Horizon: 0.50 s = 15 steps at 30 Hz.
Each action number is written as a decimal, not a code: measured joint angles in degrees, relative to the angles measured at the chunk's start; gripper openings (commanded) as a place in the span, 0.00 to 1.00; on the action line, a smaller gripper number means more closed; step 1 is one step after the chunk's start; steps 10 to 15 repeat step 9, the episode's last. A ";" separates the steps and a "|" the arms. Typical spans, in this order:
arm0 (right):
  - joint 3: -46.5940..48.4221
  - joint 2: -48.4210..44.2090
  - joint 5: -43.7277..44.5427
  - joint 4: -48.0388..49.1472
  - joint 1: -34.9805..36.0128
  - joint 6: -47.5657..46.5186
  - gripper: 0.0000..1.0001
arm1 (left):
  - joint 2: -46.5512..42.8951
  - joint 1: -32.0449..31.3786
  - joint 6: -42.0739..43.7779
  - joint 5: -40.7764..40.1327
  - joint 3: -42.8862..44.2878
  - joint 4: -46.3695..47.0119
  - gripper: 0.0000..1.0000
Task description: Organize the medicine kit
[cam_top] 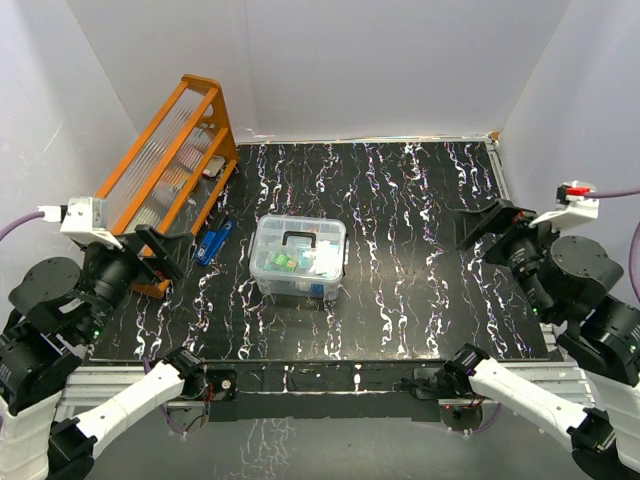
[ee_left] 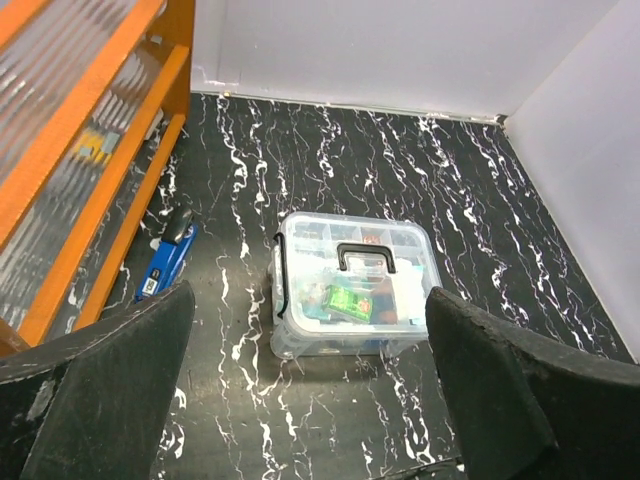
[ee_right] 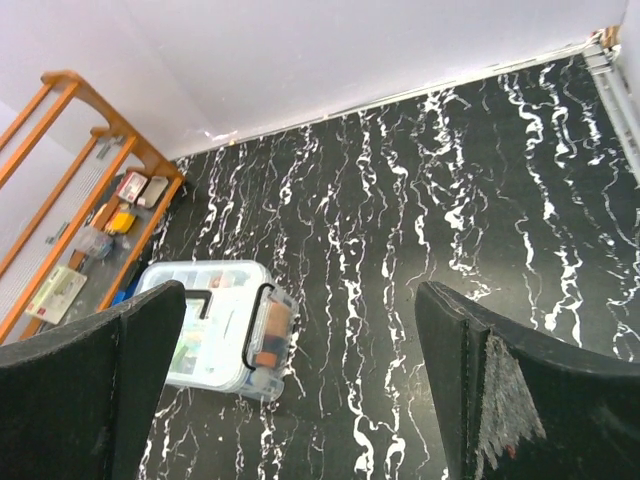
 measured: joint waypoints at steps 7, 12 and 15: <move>0.74 -2.08 3.04 -1.14 0.00 -0.81 0.98 | -0.42 0.00 1.46 -0.85 1.16 -1.01 0.99; 0.74 -2.27 3.48 -1.22 0.00 -0.94 0.98 | -0.42 0.00 1.62 -1.31 1.18 -1.38 0.99; 0.74 -2.27 3.48 -1.22 0.00 -0.94 0.98 | -0.42 0.00 1.62 -1.31 1.18 -1.38 0.99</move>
